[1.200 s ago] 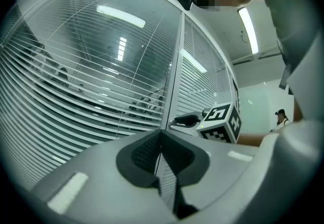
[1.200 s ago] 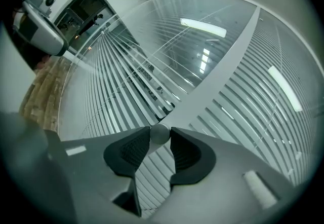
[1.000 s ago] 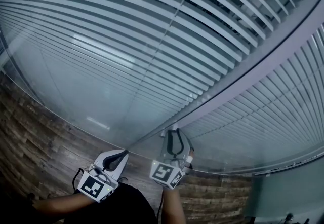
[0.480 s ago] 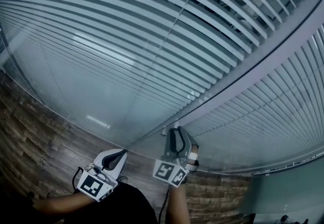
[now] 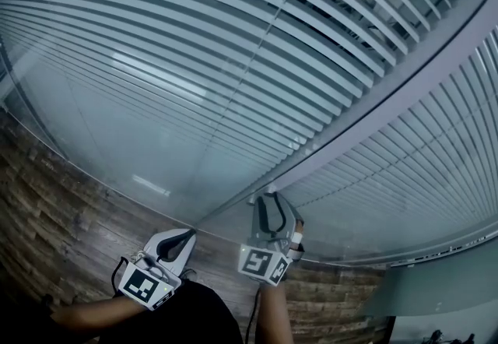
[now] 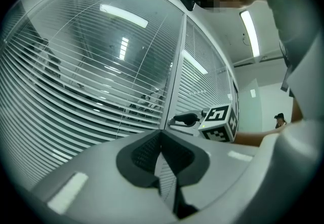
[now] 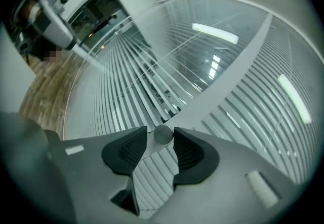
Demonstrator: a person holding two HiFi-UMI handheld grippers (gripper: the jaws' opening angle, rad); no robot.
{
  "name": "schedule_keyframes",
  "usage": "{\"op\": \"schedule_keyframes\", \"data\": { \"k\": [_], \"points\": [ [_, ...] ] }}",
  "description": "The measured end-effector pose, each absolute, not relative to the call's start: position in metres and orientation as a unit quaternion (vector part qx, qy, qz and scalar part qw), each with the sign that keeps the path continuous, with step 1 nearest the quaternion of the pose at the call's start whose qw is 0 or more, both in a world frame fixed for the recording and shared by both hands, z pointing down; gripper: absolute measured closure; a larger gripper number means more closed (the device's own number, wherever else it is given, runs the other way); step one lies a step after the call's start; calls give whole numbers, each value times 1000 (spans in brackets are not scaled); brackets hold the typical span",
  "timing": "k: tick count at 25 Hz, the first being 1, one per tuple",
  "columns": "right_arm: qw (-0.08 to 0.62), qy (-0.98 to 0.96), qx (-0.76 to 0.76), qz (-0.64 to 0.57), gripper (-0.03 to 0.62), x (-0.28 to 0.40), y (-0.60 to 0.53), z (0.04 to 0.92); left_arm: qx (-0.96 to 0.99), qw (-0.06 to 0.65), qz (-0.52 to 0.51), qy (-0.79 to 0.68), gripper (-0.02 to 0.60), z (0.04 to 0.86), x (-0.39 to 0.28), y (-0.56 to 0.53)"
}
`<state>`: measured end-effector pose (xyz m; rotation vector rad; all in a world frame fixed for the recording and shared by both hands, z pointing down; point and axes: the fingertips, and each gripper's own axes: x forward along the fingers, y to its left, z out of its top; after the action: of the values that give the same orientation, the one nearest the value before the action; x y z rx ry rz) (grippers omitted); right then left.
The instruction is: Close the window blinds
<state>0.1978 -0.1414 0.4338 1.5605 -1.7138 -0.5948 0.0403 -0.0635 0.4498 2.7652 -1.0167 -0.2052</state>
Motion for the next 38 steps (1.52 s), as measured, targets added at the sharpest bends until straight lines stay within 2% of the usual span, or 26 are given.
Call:
{"op": "schedule_keyframes", "data": {
  "k": [4, 8, 16, 20, 25, 34, 38],
  "points": [
    [224, -695, 672, -122, 427, 203, -135, 424, 930, 98, -68, -347, 583, 451, 38, -63],
    [148, -695, 700, -65, 427, 207, -140, 418, 930, 96, -68, -349, 583, 447, 41, -64],
    [116, -677, 725, -42, 434, 207, -140, 410, 926, 101, -70, -357, 583, 442, 30, -54],
    [111, -672, 732, -34, 459, 215, -148, 414, 924, 100, -71, -361, 583, 441, 29, -60],
    [132, -679, 721, -44, 461, 216, -150, 409, 922, 105, -73, -365, 583, 438, 29, -60],
    [324, -653, 663, -173, 461, 205, -144, 408, 926, 112, -72, -354, 583, 437, 30, -51],
    [361, -648, 640, -202, 457, 204, -146, 409, 926, 111, -73, -353, 583, 434, 34, -48]
  ]
}}
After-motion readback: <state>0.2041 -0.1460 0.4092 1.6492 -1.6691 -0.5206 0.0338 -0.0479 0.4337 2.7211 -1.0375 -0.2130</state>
